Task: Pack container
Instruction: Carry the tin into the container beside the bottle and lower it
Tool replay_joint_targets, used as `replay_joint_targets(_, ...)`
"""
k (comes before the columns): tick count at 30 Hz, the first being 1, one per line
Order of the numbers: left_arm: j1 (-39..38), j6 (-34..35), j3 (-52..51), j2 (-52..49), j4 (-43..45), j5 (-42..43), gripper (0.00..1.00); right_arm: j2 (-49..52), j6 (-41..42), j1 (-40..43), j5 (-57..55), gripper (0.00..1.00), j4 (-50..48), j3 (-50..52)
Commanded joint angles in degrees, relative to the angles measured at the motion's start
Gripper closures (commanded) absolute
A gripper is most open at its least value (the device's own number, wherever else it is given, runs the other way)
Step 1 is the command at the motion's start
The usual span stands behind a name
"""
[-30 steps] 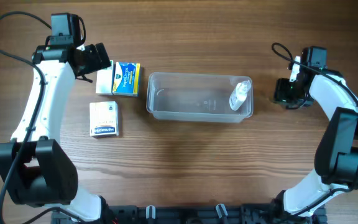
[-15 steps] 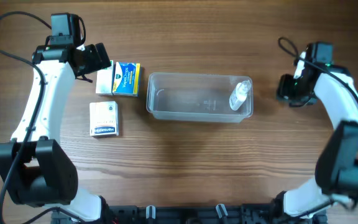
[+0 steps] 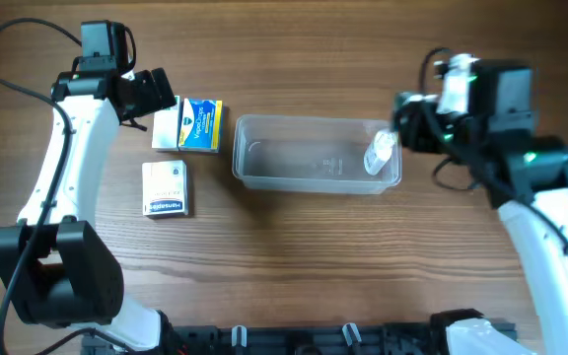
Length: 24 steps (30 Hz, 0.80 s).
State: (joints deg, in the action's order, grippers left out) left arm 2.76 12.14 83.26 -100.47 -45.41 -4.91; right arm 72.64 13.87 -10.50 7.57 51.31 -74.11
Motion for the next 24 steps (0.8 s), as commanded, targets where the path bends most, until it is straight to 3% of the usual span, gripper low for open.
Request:
replay_joint_targets(1, 0.1, 0.5, 1.2, 0.0, 0.0, -0.8, 0.00, -0.3, 6.0, -8.5, -3.6, 0.53, -0.4, -1.3)
replay_joint_targets(8, 0.1, 0.5, 1.2, -0.1, 0.0, -0.7, 0.00, 8.4, 13.6, -20.7, -13.9, 0.53, 1.3, -1.3)
replay_joint_targets(17, 0.1, 0.5, 1.2, 0.0, 0.0, -0.7, 0.00, 24.0, 16.2, -21.1, -15.5, 0.53, 1.3, -1.3)
replay_joint_targets(24, 0.1, 0.5, 1.2, 0.0, 0.0, -0.7, 0.00, 26.2, 16.0, -20.9, -19.6, 0.53, 2.6, -1.2)
